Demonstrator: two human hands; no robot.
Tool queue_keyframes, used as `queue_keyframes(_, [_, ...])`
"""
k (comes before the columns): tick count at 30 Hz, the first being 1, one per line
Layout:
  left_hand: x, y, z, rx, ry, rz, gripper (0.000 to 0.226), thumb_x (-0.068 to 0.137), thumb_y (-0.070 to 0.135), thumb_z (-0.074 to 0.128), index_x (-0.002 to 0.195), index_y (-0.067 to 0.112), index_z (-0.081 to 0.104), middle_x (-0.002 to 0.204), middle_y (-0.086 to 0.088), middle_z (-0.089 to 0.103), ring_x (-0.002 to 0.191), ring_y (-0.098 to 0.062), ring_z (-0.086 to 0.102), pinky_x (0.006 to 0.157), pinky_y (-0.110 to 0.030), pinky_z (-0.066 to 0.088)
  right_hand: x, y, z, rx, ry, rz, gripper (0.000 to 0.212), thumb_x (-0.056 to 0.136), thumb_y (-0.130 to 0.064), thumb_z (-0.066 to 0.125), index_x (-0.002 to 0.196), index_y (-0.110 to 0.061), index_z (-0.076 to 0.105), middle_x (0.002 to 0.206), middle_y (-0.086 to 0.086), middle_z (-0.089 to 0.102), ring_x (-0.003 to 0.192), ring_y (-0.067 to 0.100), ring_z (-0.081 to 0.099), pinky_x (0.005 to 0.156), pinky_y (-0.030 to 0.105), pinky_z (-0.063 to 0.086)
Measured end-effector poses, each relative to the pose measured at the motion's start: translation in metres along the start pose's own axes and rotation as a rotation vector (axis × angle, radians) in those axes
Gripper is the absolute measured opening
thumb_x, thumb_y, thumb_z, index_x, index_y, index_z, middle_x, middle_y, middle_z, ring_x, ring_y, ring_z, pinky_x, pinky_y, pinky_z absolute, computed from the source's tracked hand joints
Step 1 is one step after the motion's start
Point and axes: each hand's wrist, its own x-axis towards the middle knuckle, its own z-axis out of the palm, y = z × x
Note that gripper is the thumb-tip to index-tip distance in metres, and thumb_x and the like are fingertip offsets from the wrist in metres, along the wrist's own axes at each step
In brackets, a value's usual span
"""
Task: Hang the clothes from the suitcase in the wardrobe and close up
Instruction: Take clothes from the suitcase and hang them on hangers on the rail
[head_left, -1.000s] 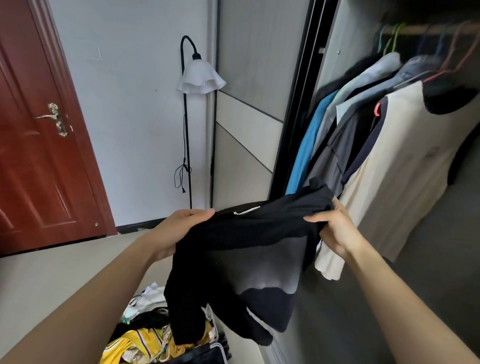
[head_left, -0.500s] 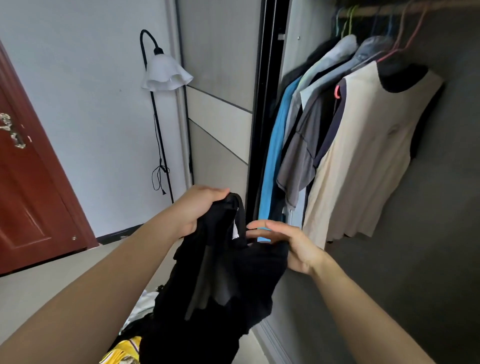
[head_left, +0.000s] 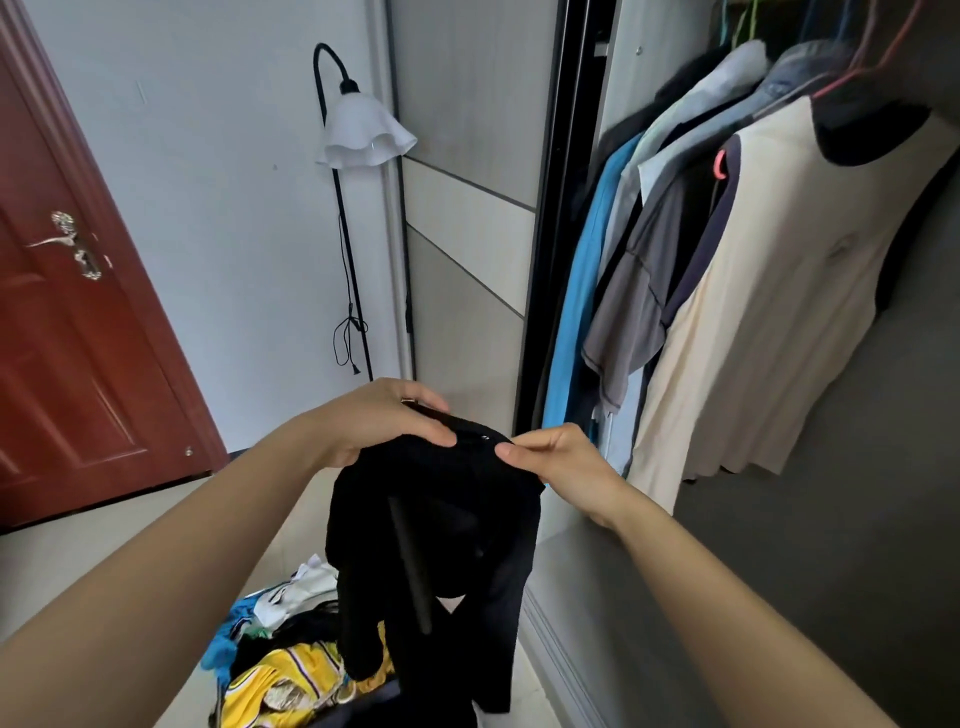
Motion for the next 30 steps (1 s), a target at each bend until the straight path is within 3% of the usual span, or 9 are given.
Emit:
queue_keyframes(4, [0.000,-0.008,-0.005,-0.039,0.073,0.015,0.021,0.078,0.009,0.074,0.099,0.012,0.070,0.090,-0.011,0.070,0.073,-0.019,0.068,0.066,-0.026,0.056,0.006,0.000,-0.008,0.048,-0.030,0.035,0.025,0.090,-0.037,0.068,0.104,-0.019,0.078,0.094,0.012,0.070,0.082,0.023,0.061,0.075,0.029,0.047])
queue_keyframes(7, [0.001,-0.012,-0.002,-0.054,0.084,0.027,0.015,0.081,0.013,0.073,0.096,0.010,0.073,0.092,-0.012,0.073,0.076,-0.020,0.069,0.069,-0.025,0.057,0.010,-0.002,-0.007,-0.104,0.085,-0.011,0.027,0.096,-0.037,0.059,0.086,-0.016,0.073,0.078,0.007,0.051,0.071,0.017,0.043,0.070,0.031,0.039])
queue_keyframes(10, [0.007,-0.014,0.006,0.103,0.182,0.071,0.009,0.083,0.015,0.069,0.090,0.010,0.073,0.081,-0.010,0.071,0.069,-0.016,0.065,0.065,-0.021,0.050,0.010,-0.012,-0.002,-0.292,0.165,-0.139,0.037,0.102,-0.032,0.047,0.073,-0.010,0.047,0.064,-0.006,0.040,0.061,0.005,0.037,0.068,0.025,0.038])
queue_keyframes(14, [0.019,-0.015,0.003,0.388,0.472,0.263,0.020,0.089,0.008,0.053,0.090,0.010,0.073,0.086,-0.003,0.067,0.082,-0.018,0.059,0.071,-0.023,0.041,0.003,-0.026,-0.002,-0.361,0.093,-0.169,0.033,0.092,-0.033,0.065,0.073,-0.013,0.046,0.067,-0.002,0.046,0.060,0.006,0.043,0.059,0.021,0.038])
queue_keyframes(17, [0.023,-0.014,-0.002,0.527,0.597,0.353,0.030,0.089,0.001,0.047,0.091,0.012,0.074,0.089,-0.004,0.070,0.085,-0.024,0.061,0.072,-0.025,0.041,0.004,-0.029,-0.023,-0.942,0.125,-0.082,0.024,0.088,-0.013,0.064,0.078,-0.021,0.044,0.077,0.001,0.055,0.072,0.020,0.056,0.061,0.031,0.043])
queue_keyframes(21, [0.029,-0.010,-0.014,0.658,0.653,0.251,0.034,0.081,-0.001,0.046,0.091,0.015,0.075,0.096,-0.009,0.069,0.089,-0.034,0.060,0.071,-0.032,0.047,-0.003,-0.035,-0.076,-1.418,0.177,0.366,0.020,0.086,-0.004,0.048,0.103,-0.013,0.050,0.106,0.008,0.057,0.095,0.029,0.057,0.069,0.033,0.040])
queue_keyframes(24, [0.036,-0.009,-0.022,0.684,0.615,0.110,0.033,0.081,0.005,0.048,0.094,0.019,0.074,0.100,-0.009,0.067,0.091,-0.033,0.058,0.074,-0.033,0.048,-0.016,-0.052,-0.119,-1.127,0.151,0.582,0.015,0.083,-0.003,0.044,0.095,-0.005,0.053,0.083,0.012,0.057,0.073,0.028,0.062,0.055,0.028,0.046])
queue_keyframes(28, [0.049,0.028,-0.019,0.273,0.478,0.137,0.031,0.086,-0.002,0.042,0.096,0.014,0.068,0.087,-0.009,0.063,0.072,-0.021,0.054,0.054,-0.024,0.049,-0.025,-0.090,-0.147,-0.724,0.427,0.374,0.019,0.083,0.001,0.044,0.088,-0.003,0.062,0.069,0.011,0.060,0.049,0.018,0.060,0.046,0.023,0.045])
queue_keyframes(30, [0.056,0.037,-0.016,0.069,0.422,0.080,0.029,0.089,-0.006,0.039,0.093,0.010,0.062,0.079,-0.010,0.056,0.063,-0.020,0.049,0.042,-0.021,0.044,-0.034,-0.088,-0.156,-0.739,0.547,0.351,0.016,0.082,-0.001,0.047,0.079,-0.009,0.060,0.067,0.010,0.062,0.049,0.019,0.059,0.043,0.023,0.043])
